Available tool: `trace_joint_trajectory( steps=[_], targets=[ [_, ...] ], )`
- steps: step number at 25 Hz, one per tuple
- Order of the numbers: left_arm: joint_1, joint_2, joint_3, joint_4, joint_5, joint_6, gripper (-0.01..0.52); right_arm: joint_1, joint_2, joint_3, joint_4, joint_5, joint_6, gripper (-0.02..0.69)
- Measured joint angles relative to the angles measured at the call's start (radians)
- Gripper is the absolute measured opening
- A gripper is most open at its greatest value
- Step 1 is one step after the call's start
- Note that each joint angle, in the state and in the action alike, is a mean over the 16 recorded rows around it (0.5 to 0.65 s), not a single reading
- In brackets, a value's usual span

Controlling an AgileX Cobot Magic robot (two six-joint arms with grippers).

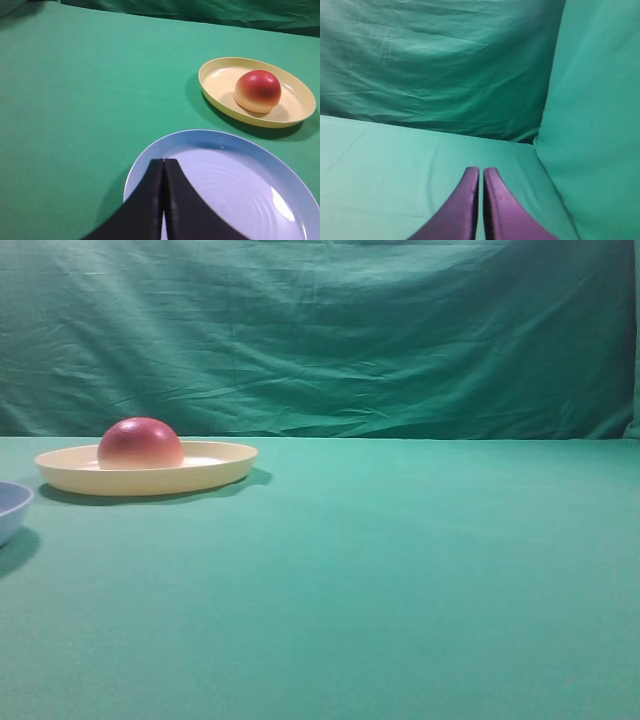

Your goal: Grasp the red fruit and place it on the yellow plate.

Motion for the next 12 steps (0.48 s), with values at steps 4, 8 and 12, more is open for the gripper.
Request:
trace_joint_trajectory(
  steps=[4,8,12],
  targets=[
    [0.0,0.0,0.0,0.0,0.0,0.0,0.0,-0.008,-0.015,0.113,0.01,-0.055,0.001,0.0],
    [0.0,0.0,0.0,0.0,0.0,0.0,0.0,-0.009,-0.015,0.207,0.017,-0.113,0.002,0.0],
    [0.0,0.0,0.0,0.0,0.0,0.0,0.0,-0.009,-0.015,0.272,0.02,-0.159,0.004,0.0]
  ],
)
